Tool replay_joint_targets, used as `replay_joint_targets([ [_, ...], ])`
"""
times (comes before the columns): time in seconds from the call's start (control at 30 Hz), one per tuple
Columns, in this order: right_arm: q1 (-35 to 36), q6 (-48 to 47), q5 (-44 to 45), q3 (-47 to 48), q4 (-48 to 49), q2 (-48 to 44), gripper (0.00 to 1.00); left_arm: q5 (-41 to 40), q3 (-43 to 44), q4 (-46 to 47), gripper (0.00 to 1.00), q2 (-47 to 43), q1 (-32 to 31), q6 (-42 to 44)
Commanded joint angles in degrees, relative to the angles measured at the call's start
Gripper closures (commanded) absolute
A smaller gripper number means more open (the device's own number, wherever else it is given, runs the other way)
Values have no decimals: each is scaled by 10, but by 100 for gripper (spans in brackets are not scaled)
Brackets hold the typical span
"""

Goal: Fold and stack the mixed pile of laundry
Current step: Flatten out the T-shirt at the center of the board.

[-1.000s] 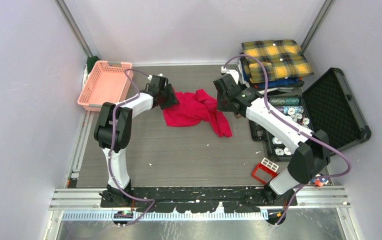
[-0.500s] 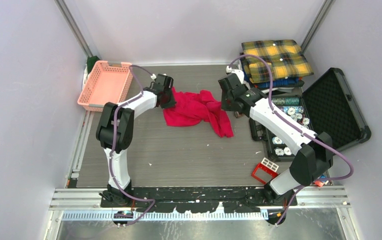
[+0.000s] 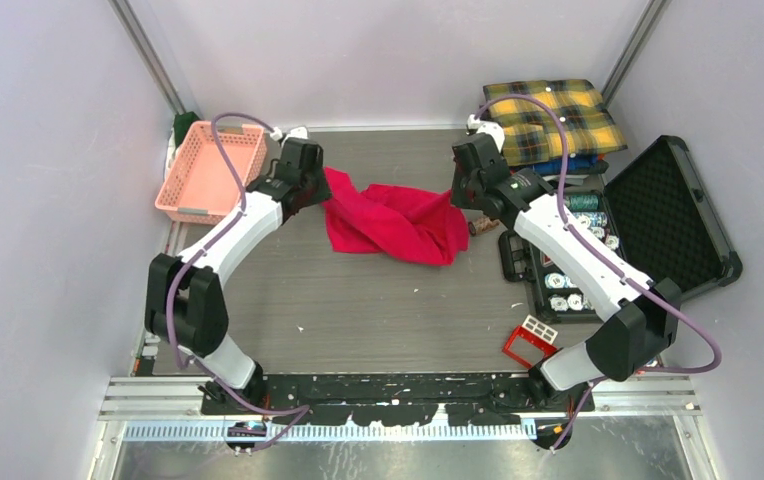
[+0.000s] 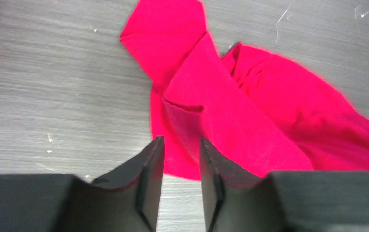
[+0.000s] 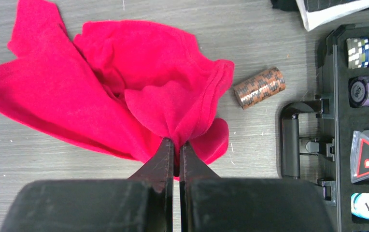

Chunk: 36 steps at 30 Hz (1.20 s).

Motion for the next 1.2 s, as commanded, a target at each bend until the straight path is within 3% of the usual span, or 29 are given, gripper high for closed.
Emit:
replay_joint_targets([
  [0.0,-1,13,-12,-28,22,-15,99,-7,-49,11,41,12,-2,5],
  [0.07,-1,13,-12,-39,24,-15,99,1,-57,21,17,23,-2,0],
  [0.1,-1,14,-11,-43,26,-14,99,7,-57,24,11,29,-2,-3],
  [0.27,-1,9,-6,-56,27,-11,99,27,-49,36,8,70,-2,-15],
  [0.5,-3,5,-7,-67,29,-10,99,34,-62,50,30,105,1,-36],
  [0.77,-3,4,-9,-84,33,-16,99,-43,-116,29,27,59,1,-29],
  [0.9,-4,4,-12,-87,34,-12,99,-14,-117,39,32,92,18,-31],
  [1.07,-5,5,-8,-96,33,-18,99,15,-105,59,51,133,28,-41],
  [1.17,-7,4,-3,-104,33,-22,99,21,-101,76,76,145,28,-49],
])
